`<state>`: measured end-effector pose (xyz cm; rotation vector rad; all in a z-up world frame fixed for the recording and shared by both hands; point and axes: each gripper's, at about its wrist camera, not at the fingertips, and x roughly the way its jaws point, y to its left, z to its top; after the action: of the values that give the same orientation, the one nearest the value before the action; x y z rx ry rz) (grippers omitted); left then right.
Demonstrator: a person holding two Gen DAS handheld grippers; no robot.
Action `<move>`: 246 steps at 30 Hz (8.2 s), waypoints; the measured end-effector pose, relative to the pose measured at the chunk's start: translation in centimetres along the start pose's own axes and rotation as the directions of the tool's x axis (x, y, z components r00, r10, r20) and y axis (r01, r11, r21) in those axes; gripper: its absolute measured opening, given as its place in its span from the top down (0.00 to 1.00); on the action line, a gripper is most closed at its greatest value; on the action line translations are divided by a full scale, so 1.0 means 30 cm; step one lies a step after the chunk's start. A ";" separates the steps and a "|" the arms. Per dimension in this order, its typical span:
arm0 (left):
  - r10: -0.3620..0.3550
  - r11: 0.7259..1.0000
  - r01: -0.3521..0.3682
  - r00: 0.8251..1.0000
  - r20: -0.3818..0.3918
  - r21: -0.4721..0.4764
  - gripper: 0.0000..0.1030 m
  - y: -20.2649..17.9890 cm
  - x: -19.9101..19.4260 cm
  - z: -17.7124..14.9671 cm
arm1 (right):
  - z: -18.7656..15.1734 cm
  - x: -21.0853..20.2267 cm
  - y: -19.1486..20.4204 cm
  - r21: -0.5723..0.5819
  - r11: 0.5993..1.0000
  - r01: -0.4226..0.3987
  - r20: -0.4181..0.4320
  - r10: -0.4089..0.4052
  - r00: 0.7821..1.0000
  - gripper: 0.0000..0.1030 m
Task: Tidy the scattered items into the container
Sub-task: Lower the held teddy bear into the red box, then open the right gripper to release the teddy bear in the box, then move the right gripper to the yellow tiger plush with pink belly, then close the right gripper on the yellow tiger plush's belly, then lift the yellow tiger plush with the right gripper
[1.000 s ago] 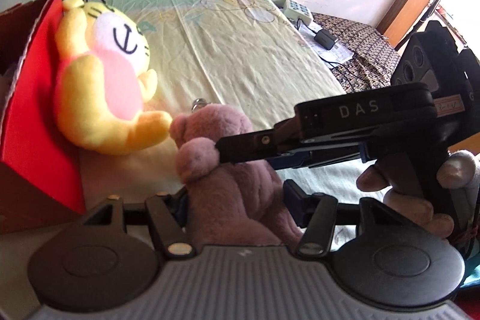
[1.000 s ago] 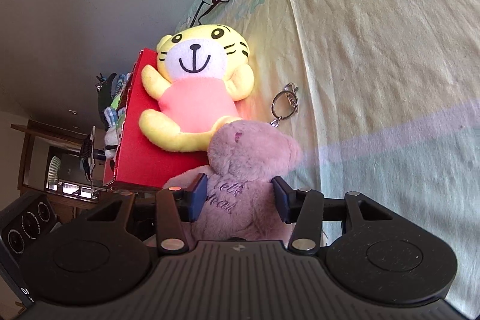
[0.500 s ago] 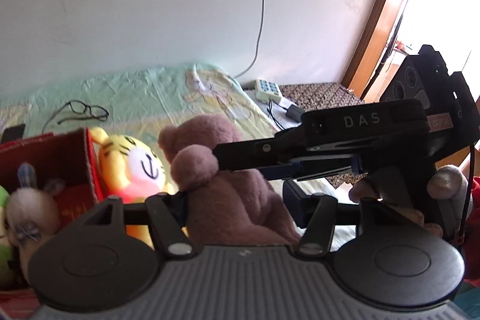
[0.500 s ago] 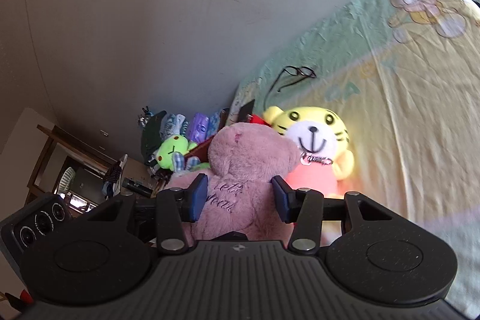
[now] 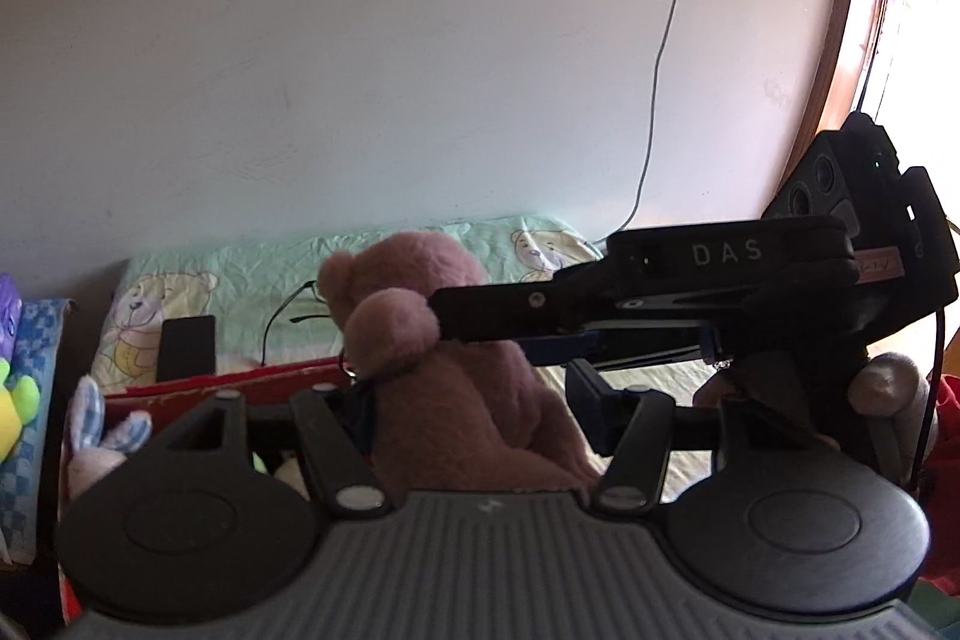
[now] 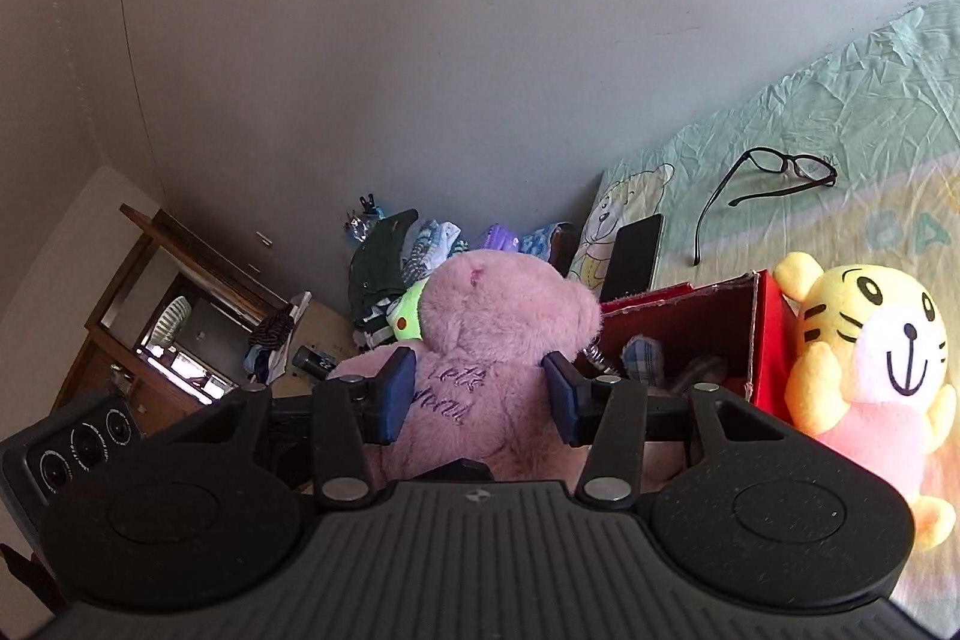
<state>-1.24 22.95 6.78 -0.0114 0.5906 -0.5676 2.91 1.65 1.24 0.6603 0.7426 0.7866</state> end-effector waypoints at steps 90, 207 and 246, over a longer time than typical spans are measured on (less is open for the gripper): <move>-0.079 0.988 0.039 0.958 -0.277 -0.149 0.52 0.126 0.245 -0.202 | -0.324 -0.204 -0.326 0.099 0.815 0.570 0.062 -0.577 0.814 0.69; 0.015 0.993 -0.072 0.854 -0.520 -0.090 0.19 -0.557 0.587 -0.383 | -0.209 -0.433 -0.735 0.281 0.952 0.123 -0.288 -0.039 0.957 0.60; -0.180 0.982 0.140 0.904 -0.389 -0.129 0.20 -0.599 0.503 -0.319 | -0.306 -0.611 -0.577 0.392 0.897 0.206 -0.092 -0.185 0.978 0.55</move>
<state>-5.05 1.44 -6.08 -0.0376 1.0239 -0.7072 -6.74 -20.26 -10.92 0.9183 1.0158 0.4683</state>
